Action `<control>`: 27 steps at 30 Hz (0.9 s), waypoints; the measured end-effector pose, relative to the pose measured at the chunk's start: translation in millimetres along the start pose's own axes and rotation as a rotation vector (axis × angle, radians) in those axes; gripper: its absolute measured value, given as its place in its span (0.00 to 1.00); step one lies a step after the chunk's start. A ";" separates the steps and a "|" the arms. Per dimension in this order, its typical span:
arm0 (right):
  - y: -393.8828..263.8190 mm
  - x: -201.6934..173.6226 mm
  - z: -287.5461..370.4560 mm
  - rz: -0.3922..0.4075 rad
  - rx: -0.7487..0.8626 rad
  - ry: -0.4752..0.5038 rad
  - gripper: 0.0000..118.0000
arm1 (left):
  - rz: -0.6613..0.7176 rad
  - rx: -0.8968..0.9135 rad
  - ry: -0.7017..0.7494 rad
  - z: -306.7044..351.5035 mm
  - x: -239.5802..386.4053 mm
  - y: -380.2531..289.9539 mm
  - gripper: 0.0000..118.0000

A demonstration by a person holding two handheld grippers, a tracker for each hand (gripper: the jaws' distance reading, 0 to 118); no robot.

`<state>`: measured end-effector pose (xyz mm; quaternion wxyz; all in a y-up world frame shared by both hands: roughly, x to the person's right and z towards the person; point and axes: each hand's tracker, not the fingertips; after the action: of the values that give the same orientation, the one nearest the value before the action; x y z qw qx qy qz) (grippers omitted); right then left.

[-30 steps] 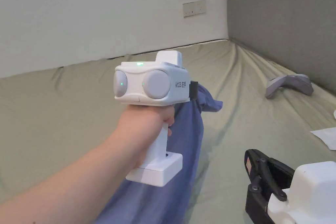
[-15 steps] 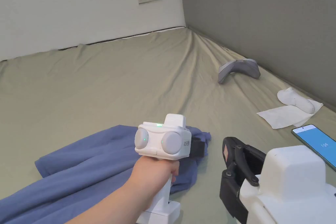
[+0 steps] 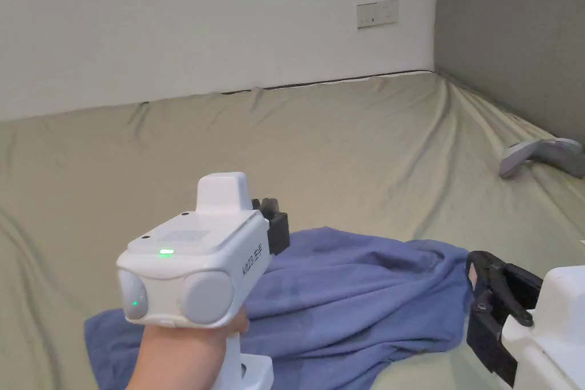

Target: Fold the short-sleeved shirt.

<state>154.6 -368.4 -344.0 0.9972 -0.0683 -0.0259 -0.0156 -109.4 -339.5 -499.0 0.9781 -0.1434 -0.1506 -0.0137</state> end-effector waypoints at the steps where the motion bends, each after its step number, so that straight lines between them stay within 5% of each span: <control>1: -0.1 -5.3 -4.0 0.012 -0.001 0.014 0.01 | -0.014 0.007 0.040 10.1 -22.6 -7.2 0.09; 3: -1.1 -16.2 -12.0 0.038 -0.007 0.032 0.01 | -0.042 -0.001 0.105 39.9 -56.4 -14.6 0.00; 11: -6.3 -44.3 -31.7 0.127 -0.008 0.039 0.01 | -0.032 0.077 0.256 139.4 -141.1 -69.7 0.00; 12: -5.4 -48.0 -31.3 0.073 -0.062 0.064 0.01 | -0.012 0.098 0.272 144.1 -145.6 -78.3 0.00; 16: -1.0 -52.8 -32.6 0.085 -0.055 0.060 0.01 | 0.093 0.064 0.215 129.6 -154.6 -78.0 0.00; 27: -1.7 -45.2 -30.0 0.082 -0.064 0.045 0.01 | 0.060 -0.019 0.189 104.7 -149.8 -89.6 0.00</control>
<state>110.9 -373.0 -375.8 0.9946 -0.1008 -0.0002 0.0229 -289.0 -398.0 -423.3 0.9865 -0.1551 -0.0533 0.0006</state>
